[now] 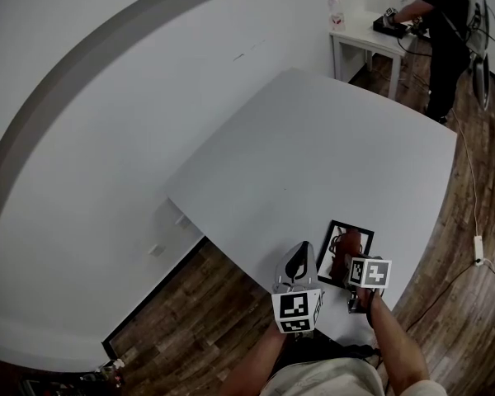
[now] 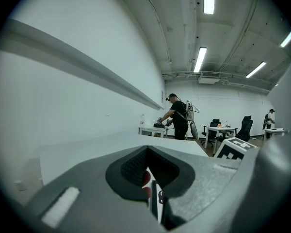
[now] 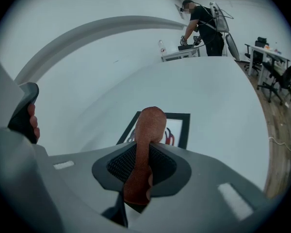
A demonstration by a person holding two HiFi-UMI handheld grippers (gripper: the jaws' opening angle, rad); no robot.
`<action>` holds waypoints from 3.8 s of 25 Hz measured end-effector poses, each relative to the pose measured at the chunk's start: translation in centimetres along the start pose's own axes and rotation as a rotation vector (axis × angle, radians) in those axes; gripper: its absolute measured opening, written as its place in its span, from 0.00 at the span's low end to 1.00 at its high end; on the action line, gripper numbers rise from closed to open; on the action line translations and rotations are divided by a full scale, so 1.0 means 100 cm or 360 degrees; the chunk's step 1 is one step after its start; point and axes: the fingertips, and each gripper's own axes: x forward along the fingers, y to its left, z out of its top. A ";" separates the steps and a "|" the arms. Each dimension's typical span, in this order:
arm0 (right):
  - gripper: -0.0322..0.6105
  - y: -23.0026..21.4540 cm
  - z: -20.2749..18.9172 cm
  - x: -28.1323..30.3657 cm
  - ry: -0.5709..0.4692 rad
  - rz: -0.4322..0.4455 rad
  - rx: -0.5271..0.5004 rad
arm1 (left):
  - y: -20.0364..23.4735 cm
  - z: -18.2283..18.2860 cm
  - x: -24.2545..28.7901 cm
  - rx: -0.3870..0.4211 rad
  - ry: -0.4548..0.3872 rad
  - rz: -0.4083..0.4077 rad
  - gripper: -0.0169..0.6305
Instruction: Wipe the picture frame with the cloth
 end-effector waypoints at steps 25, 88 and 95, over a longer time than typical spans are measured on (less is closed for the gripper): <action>0.21 0.090 -0.027 -0.007 -0.0010 0.0327 -0.0055 | 0.024 0.004 -0.016 -0.0014 -0.0005 0.0085 0.03; 0.20 0.038 0.123 -0.229 -0.1509 -0.0097 -0.0784 | -0.032 0.049 -0.011 0.0048 -0.0171 -0.0104 0.03; 0.20 0.035 0.124 -0.223 -0.1462 -0.0107 -0.0781 | -0.030 0.054 -0.009 0.0070 -0.0188 -0.0101 0.03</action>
